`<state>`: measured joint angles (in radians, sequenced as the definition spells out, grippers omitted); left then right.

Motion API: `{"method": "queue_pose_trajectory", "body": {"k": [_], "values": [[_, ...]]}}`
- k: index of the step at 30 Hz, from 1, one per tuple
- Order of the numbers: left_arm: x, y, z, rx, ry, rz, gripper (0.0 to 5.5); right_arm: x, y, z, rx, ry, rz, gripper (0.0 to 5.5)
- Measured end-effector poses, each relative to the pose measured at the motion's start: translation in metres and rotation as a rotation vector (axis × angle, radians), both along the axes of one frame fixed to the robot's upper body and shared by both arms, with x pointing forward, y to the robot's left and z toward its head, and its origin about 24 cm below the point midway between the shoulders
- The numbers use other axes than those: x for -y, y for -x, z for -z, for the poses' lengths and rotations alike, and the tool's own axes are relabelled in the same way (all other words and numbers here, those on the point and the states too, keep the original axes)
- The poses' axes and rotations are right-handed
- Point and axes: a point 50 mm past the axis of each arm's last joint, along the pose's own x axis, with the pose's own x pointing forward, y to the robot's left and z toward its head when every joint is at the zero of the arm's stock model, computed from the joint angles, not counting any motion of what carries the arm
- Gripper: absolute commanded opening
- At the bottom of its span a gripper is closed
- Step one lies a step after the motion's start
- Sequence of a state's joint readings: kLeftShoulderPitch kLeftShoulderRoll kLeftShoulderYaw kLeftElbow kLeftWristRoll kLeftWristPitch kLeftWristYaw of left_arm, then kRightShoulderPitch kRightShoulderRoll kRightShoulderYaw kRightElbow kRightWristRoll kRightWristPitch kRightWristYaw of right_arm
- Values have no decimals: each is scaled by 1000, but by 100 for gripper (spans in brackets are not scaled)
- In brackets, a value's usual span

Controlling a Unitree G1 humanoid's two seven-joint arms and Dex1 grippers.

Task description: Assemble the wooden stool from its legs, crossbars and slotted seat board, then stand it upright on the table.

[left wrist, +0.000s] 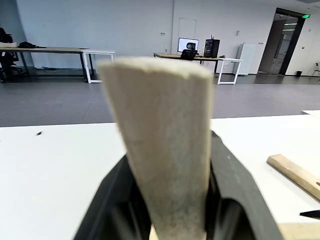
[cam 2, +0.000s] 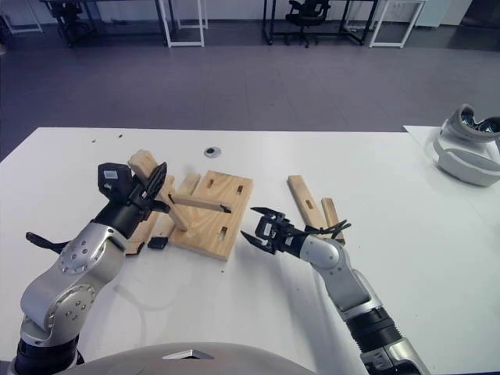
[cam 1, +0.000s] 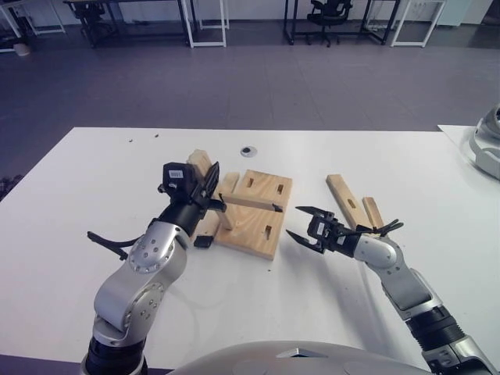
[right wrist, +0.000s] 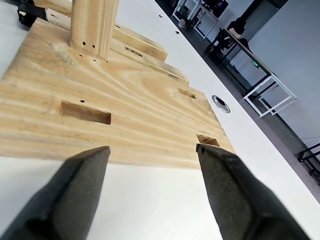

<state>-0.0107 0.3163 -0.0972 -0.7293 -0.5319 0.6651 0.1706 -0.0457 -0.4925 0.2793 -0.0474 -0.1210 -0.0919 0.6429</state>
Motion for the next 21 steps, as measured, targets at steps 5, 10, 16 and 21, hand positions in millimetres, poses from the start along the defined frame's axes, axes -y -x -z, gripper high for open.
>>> {"method": "queue_pose_trajectory", "body": {"k": [5,10,16,21], "values": [[11,-3,0,1,52,72,241,7,-4,-1,17,-7,52,324],[16,3,-21,67,247,160,325,24,-10,-4,41,-9,147,324],[42,23,-68,154,456,477,422,62,-19,-13,78,42,282,324],[12,13,-134,441,364,381,427,70,-23,-20,106,41,314,324]]}}
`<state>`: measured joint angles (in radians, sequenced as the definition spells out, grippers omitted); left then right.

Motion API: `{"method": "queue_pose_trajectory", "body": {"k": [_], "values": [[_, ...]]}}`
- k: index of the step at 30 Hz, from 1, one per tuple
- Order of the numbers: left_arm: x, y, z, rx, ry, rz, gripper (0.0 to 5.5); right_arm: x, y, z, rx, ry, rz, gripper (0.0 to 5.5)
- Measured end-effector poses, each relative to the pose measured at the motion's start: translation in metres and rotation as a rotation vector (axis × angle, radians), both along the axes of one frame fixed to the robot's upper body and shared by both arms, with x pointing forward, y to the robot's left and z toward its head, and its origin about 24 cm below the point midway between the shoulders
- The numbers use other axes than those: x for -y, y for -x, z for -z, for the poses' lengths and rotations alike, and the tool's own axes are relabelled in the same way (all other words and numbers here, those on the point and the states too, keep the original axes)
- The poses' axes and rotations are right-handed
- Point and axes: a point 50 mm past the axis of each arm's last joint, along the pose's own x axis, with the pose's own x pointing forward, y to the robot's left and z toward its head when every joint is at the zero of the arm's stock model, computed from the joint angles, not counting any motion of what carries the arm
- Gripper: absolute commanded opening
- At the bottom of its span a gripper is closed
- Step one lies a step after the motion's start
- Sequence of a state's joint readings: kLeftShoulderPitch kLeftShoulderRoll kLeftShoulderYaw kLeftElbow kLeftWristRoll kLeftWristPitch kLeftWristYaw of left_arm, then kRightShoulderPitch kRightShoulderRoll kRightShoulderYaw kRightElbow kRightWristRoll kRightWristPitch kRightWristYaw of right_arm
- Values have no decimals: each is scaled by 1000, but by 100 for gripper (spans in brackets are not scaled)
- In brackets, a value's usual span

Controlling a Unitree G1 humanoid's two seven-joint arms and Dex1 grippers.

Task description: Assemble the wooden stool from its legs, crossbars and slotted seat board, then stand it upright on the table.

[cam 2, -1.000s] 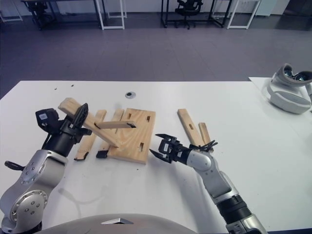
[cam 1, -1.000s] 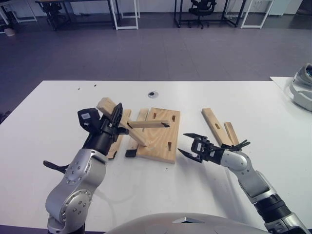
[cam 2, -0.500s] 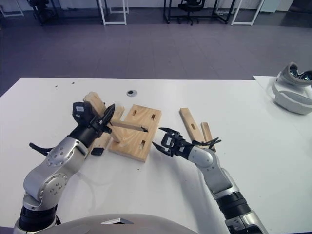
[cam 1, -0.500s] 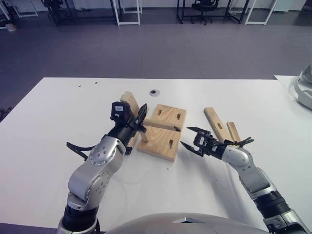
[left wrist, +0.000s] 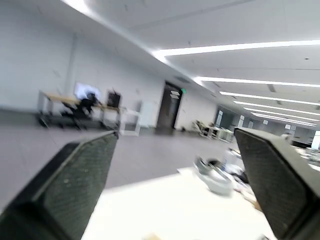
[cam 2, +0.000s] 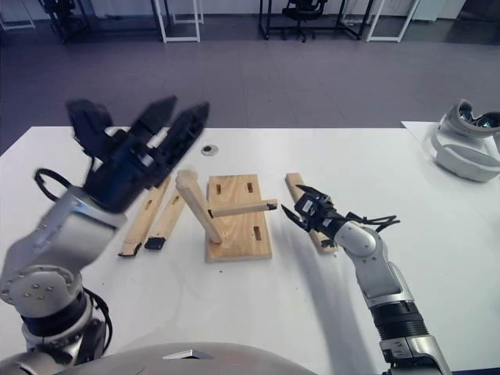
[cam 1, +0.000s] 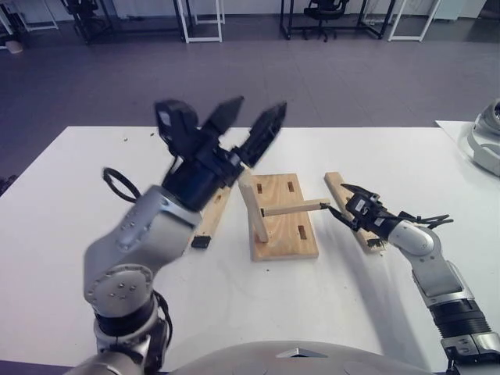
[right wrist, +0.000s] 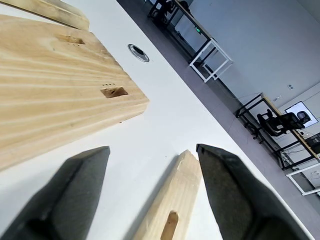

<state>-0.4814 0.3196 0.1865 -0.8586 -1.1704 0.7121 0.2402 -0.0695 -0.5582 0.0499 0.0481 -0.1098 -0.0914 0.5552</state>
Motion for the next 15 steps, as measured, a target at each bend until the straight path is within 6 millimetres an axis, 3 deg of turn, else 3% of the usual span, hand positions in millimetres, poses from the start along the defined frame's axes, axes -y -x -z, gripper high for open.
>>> {"method": "queue_pose_trajectory", "body": {"k": [2,4,6,7,9,10,12,15], "values": [[-24,-9,-16,59,39,-134,427,3,-1,-2,11,-23,22,324],[-43,-26,3,-44,-63,-311,427,5,-3,-2,17,-38,42,324],[-61,-43,65,-338,-248,-457,427,8,-4,-2,18,-40,65,324],[-60,-42,102,-482,-333,-439,427,10,-6,-2,17,-41,76,324],[-52,-38,132,-568,-414,-344,427,10,-8,0,14,-42,84,324],[-46,-33,162,-651,-502,-254,427,8,-8,1,12,-46,82,324],[-48,-24,195,-746,-608,-174,427,8,-8,5,-3,-44,83,324],[-55,-21,215,-813,-648,-140,427,7,-8,10,-24,-46,85,324]]}}
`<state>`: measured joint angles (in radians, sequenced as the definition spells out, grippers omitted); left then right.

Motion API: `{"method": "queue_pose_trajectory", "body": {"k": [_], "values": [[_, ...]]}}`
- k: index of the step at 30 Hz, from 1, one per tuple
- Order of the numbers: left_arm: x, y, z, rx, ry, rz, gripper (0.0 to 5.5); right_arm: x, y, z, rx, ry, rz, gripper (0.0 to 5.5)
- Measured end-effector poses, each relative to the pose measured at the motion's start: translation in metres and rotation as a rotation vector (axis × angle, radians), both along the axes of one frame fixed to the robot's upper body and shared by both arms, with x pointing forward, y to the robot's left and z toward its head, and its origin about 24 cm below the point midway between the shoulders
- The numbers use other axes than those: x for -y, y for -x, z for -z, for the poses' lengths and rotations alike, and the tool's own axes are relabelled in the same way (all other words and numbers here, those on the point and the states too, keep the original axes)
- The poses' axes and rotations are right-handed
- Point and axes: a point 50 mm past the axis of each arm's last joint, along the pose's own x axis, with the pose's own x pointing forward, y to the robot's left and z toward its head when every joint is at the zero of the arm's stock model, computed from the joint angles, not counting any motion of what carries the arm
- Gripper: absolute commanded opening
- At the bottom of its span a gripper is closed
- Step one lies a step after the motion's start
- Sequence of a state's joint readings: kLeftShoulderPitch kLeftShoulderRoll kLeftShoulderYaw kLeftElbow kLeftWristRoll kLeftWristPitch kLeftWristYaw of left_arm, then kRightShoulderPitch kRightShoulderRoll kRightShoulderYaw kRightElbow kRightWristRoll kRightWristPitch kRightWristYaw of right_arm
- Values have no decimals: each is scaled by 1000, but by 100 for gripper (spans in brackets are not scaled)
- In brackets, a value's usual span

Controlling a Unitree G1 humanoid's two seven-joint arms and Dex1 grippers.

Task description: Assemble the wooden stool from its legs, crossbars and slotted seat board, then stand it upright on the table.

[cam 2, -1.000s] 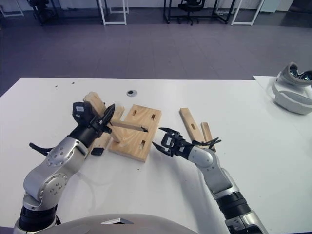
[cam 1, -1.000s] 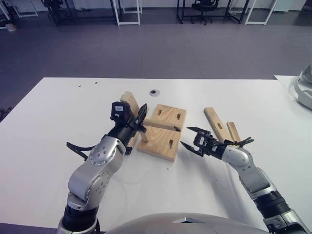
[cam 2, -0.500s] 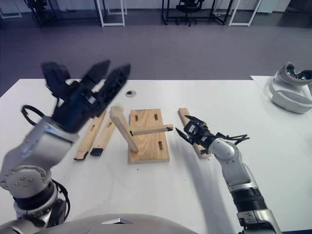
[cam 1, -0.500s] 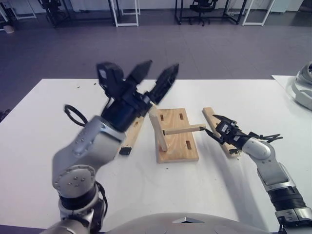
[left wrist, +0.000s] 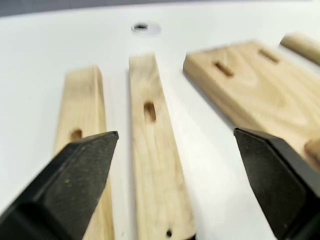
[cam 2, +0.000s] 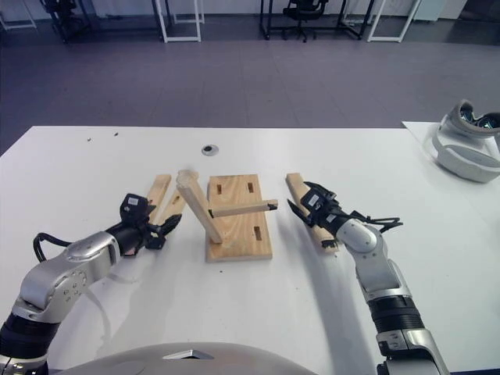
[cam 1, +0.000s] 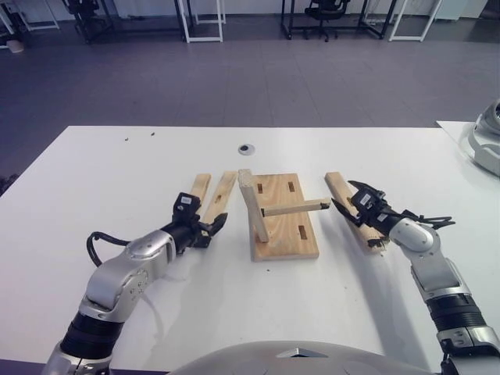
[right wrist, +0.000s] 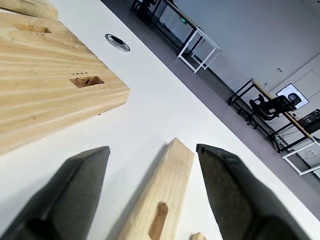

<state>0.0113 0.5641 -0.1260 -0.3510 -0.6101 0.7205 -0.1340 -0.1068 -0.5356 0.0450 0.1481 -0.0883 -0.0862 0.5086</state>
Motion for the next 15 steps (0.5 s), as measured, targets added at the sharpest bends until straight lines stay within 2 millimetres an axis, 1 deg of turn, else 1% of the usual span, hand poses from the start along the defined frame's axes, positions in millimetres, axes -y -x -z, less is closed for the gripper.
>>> {"method": "queue_pose_trajectory", "body": {"k": [1,3,7,11,12,15], "values": [[0,2,10,-38,-6,4,427,-2,0,2,-5,-3,-3,324],[5,6,21,-77,6,23,427,-5,0,6,-17,-12,-9,324],[9,5,24,-68,3,37,355,-6,1,9,-29,-13,-14,324],[6,3,25,-58,-39,28,301,-7,1,10,-32,-13,-16,324],[5,3,25,-55,-48,23,274,-7,1,10,-32,-13,-15,324],[4,2,25,-48,-61,13,222,-7,0,9,-30,-13,-15,324]]}}
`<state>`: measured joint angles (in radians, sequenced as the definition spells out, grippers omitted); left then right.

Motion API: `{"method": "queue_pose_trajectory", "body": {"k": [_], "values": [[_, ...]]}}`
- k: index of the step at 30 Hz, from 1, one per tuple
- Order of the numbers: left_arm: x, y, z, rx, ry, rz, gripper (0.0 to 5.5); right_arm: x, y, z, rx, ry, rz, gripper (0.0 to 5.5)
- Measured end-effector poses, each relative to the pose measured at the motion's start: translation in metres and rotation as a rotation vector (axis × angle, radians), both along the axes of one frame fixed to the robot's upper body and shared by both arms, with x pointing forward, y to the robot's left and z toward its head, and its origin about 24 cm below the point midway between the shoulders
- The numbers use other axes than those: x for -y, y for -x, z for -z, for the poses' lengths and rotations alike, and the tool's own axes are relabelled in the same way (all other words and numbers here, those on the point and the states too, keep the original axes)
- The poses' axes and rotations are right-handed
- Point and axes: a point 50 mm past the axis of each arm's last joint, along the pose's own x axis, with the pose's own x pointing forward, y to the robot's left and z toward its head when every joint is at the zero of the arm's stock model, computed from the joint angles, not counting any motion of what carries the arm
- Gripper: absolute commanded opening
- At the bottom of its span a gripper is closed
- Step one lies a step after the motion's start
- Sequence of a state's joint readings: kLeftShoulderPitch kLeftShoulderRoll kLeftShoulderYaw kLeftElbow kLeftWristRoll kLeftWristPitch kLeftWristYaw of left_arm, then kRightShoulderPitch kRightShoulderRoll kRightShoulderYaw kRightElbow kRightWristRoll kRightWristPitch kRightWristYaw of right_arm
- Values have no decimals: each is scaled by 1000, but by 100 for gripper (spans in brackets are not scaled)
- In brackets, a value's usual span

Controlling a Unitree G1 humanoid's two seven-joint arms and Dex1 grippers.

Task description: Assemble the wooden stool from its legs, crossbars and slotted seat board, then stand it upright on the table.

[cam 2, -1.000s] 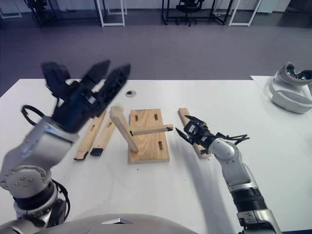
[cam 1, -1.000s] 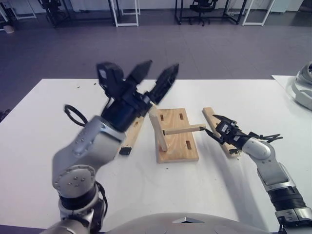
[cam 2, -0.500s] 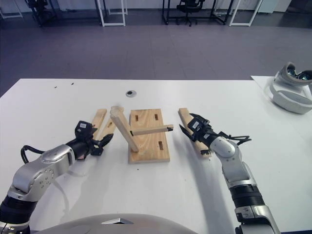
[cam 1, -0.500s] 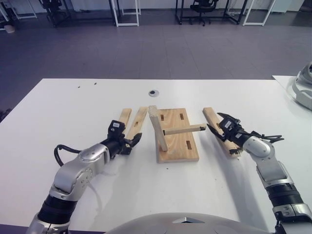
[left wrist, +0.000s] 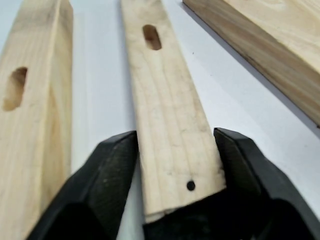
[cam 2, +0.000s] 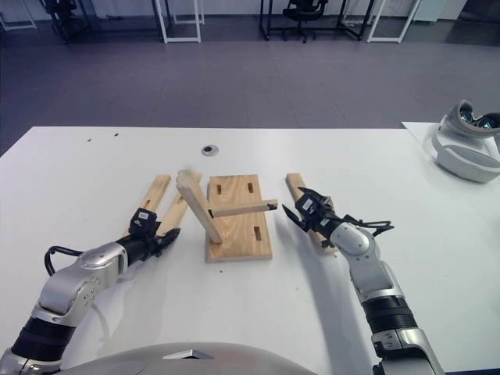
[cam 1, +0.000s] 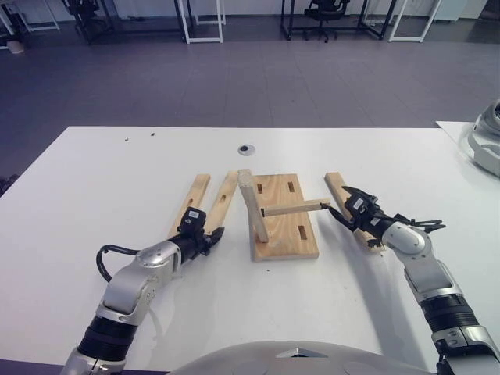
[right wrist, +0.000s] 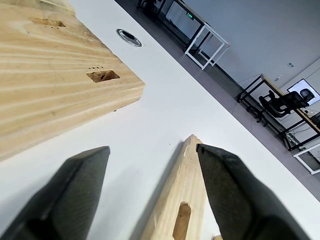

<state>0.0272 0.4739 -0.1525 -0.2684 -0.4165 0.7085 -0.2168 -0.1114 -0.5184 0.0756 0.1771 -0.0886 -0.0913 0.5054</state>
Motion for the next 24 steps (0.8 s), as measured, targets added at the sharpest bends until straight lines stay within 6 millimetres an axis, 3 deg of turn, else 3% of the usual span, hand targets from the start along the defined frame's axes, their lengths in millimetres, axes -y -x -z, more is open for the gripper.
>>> {"method": "queue_pose_trajectory", "body": {"k": [6,8,10,14,18,21,24], "values": [[-1,-1,-1,19,53,-67,213,4,-8,-9,16,-63,35,324],[-3,-5,-14,71,98,-92,213,8,-25,-33,44,-220,80,324],[-10,-16,-44,206,134,-106,213,4,-46,-66,50,-450,66,324],[-17,-36,-103,481,172,-56,213,-17,-73,-122,-2,-838,-80,324],[8,-43,-146,696,179,176,213,-67,-78,-155,-130,-1128,-287,324],[29,-42,-159,775,184,345,213,-88,-79,-189,-162,-1306,-405,324],[42,-40,-157,793,166,444,213,-89,-78,-198,-188,-1410,-422,324]]}}
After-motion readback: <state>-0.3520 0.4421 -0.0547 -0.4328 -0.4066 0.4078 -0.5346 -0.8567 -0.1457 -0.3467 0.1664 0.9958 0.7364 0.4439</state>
